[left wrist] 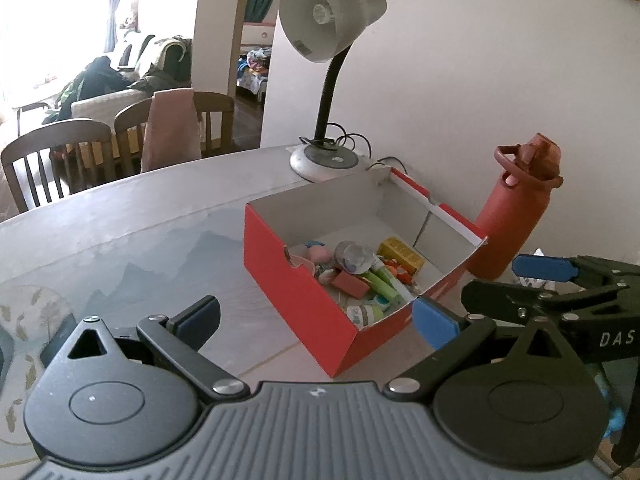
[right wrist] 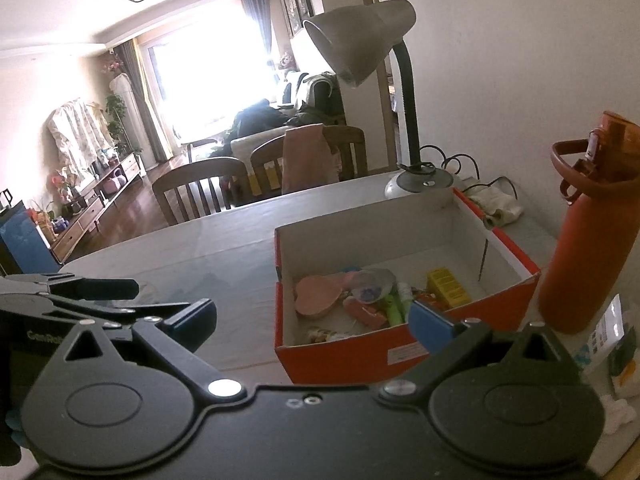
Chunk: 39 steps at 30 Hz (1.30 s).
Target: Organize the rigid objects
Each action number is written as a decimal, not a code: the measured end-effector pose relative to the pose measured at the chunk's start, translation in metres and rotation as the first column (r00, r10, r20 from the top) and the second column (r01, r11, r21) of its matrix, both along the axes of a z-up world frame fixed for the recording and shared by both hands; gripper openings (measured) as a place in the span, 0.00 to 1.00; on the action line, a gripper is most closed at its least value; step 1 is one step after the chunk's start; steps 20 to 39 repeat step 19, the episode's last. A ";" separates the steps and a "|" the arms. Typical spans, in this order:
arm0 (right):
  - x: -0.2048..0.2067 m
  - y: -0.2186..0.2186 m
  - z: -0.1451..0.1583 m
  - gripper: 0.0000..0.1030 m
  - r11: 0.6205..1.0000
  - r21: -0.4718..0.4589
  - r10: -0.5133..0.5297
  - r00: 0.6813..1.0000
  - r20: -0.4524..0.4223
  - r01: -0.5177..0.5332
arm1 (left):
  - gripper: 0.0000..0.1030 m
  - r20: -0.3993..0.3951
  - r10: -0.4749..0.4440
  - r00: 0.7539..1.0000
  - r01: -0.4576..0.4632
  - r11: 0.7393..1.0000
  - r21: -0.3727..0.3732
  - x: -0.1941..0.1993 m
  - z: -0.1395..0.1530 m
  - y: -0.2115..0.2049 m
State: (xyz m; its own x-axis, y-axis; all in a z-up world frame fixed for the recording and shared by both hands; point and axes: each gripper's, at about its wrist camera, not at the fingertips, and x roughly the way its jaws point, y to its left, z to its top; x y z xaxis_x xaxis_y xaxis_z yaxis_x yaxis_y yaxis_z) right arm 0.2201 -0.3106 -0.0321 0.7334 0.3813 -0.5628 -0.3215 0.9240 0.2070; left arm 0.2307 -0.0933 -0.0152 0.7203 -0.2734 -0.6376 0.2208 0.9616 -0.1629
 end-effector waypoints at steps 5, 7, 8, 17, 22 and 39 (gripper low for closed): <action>-0.003 0.004 0.000 0.99 1.000 -0.001 0.004 1.000 -0.001 -0.004 | 1.00 0.004 0.005 1.000 -0.005 1.000 -0.002 -0.002 -0.001 0.002; -0.004 0.005 -0.001 0.99 1.000 0.002 0.005 1.000 -0.006 -0.005 | 1.00 0.008 0.004 1.000 -0.004 1.000 0.006 -0.004 0.000 0.002; -0.005 0.005 -0.001 0.99 1.000 0.002 0.006 1.000 -0.007 -0.006 | 1.00 0.009 0.005 1.000 -0.005 1.000 0.007 -0.004 0.000 0.002; -0.007 0.011 -0.003 0.99 1.000 0.002 0.007 1.000 -0.018 -0.007 | 1.00 -0.006 0.018 1.000 -0.018 1.000 0.006 -0.004 0.000 0.004; -0.008 0.012 -0.003 0.99 1.000 -0.001 0.009 1.000 -0.019 -0.009 | 1.00 -0.009 0.018 1.000 -0.018 1.000 0.005 -0.004 -0.001 0.006; -0.008 0.012 -0.003 0.99 1.000 -0.001 0.009 1.000 -0.019 -0.009 | 1.00 -0.009 0.018 1.000 -0.018 1.000 0.005 -0.004 -0.001 0.006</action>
